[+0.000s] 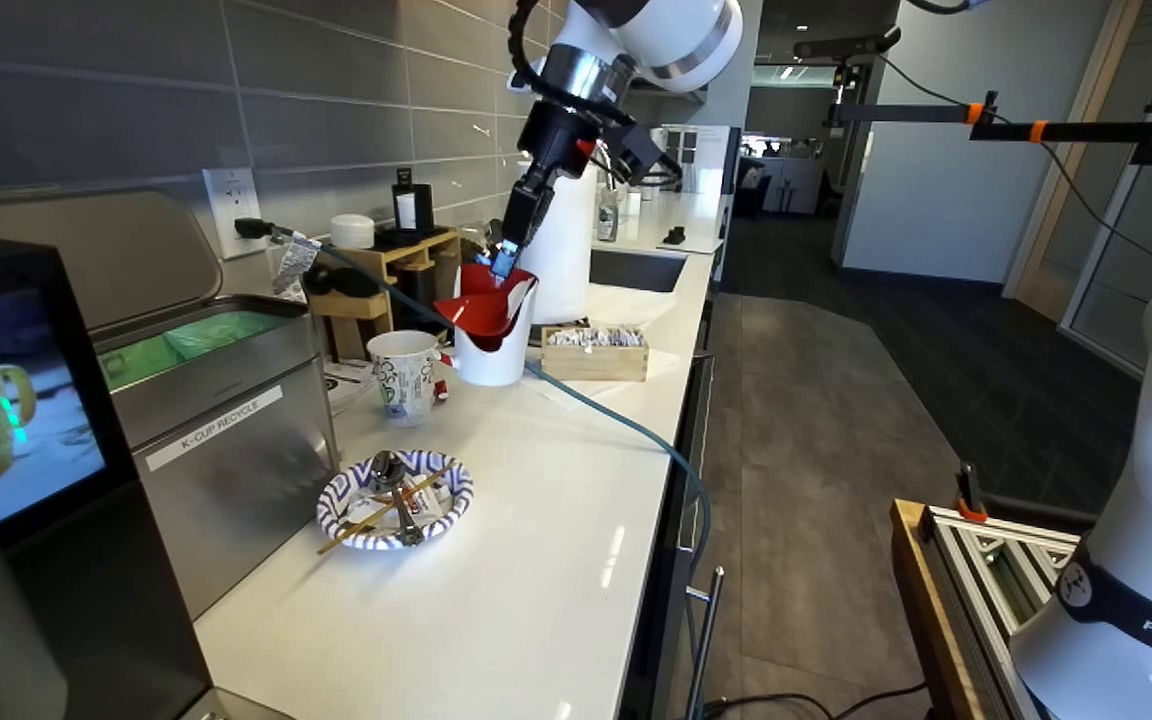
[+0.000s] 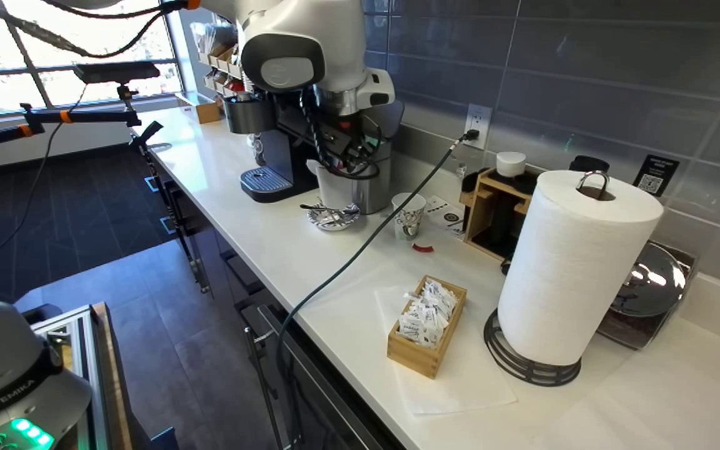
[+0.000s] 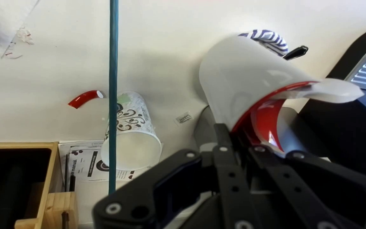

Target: Move the broken mug to the left

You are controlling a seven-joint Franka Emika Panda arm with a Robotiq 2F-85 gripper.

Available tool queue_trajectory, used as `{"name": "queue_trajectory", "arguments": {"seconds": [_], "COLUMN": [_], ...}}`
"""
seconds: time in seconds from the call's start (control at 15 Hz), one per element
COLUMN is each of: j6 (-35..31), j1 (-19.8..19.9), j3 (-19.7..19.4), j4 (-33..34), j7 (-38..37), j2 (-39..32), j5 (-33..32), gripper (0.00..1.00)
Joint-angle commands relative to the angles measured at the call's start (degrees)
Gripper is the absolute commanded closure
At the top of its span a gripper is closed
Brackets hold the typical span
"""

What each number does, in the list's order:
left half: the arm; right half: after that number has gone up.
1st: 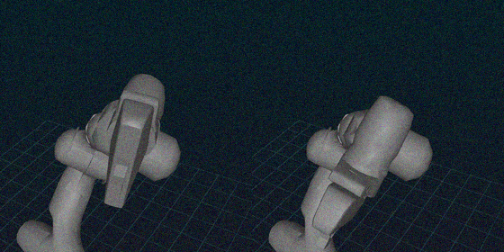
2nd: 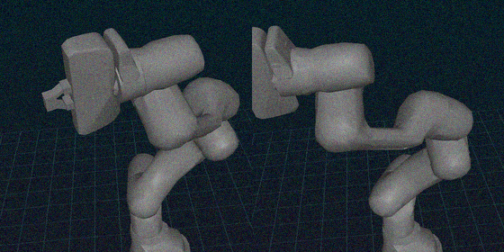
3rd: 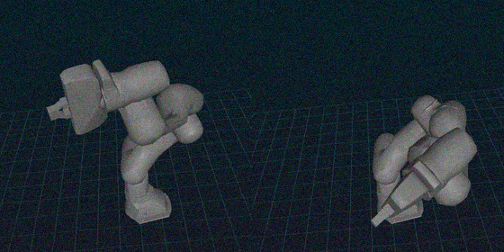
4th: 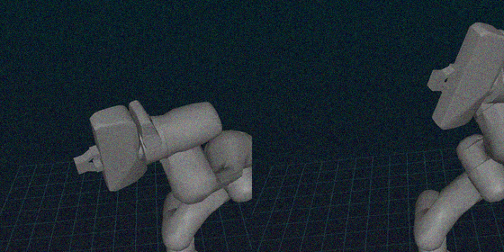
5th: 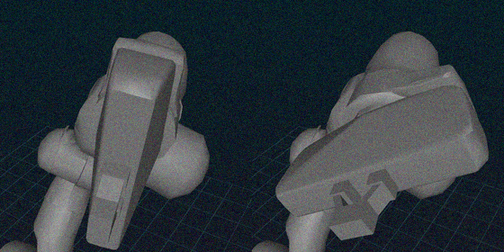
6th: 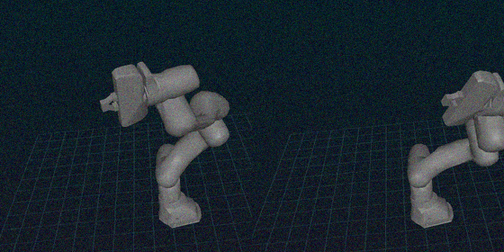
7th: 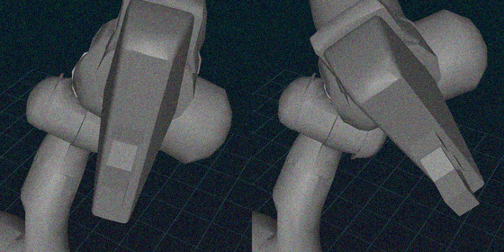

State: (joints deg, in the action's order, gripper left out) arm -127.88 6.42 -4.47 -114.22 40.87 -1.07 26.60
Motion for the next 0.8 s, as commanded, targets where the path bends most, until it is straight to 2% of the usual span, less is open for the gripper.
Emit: {"name": "queue_trajectory", "arguments": {"seconds": [0.0, 0.73], "j6": [0.15, -1.14], "j1": [-0.81, -4.67], "j3": [0.46, 4.68], "j4": [0.27, -0.93], "j7": [-0.12, 1.44], "j2": [-0.52, 0.46], "j5": [-1.21, -2.46], "gripper": [0.98, 0.98]}}
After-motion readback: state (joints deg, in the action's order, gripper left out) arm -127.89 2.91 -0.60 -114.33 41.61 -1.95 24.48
